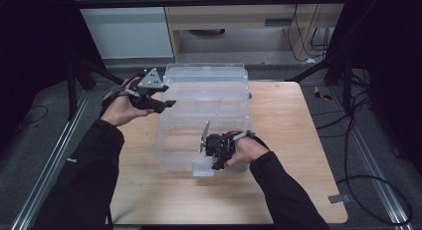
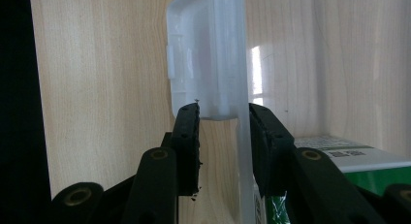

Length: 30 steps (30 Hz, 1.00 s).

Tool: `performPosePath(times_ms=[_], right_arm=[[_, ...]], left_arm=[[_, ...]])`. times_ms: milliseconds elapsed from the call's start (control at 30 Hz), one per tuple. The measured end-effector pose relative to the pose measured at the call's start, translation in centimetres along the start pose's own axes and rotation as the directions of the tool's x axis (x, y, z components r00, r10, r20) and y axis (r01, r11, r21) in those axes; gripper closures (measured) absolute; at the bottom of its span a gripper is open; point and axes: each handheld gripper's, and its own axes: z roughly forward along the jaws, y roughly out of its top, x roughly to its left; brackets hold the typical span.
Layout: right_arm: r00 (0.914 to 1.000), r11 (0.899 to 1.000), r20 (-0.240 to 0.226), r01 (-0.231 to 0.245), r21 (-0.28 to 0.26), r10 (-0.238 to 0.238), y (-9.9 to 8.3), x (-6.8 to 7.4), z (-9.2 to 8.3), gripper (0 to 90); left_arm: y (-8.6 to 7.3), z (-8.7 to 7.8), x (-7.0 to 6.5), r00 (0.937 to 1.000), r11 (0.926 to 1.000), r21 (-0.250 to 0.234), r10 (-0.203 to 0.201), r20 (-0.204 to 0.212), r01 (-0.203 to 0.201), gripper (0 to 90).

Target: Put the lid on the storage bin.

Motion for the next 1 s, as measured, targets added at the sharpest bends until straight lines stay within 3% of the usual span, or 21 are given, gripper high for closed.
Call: performPosePath(times_ms=[267, 367, 600, 933, 1000], right_arm=[[1.0000, 1.000, -0.001, 0.009, 0.000, -0.009, -0.1, -0.1, 0.0, 66.8], [1.0000, 1.000, 0.001, 0.005, -0.001, -0.005, -0.1, 0.0, 0.0, 66.8], [1.0000, 1.000, 0.004, 0.009, -0.002, -0.009, -0.1, 0.0, 0.0, 66.9], [1.0000, 1.000, -0.001, 0.010, -0.003, -0.010, -0.1, -0.1, 0.0, 66.9], [0.9999, 1.000, 0.000, 0.011, -0.004, -0.011, -0.1, 0.0, 0.0, 66.9]], left_arm=[[1.7, 1.2, 0.4, 0.9969, 0.9964, 0.039, 0.075, 0.023, -0.076, 42.1], [2.4, 1.7, 0.6, 0.9964, 0.9961, 0.036, 0.079, 0.031, -0.080, 42.8], [3.0, 3.2, 1.3, 0.9898, 0.9845, 0.104, 0.140, 0.026, -0.142, 43.0], [2.9, 4.9, 1.6, 0.9742, 0.9626, 0.150, 0.221, 0.048, -0.225, 44.4], [2.8, 5.2, 1.7, 0.9692, 0.9536, 0.173, 0.241, 0.053, -0.246, 45.5]])
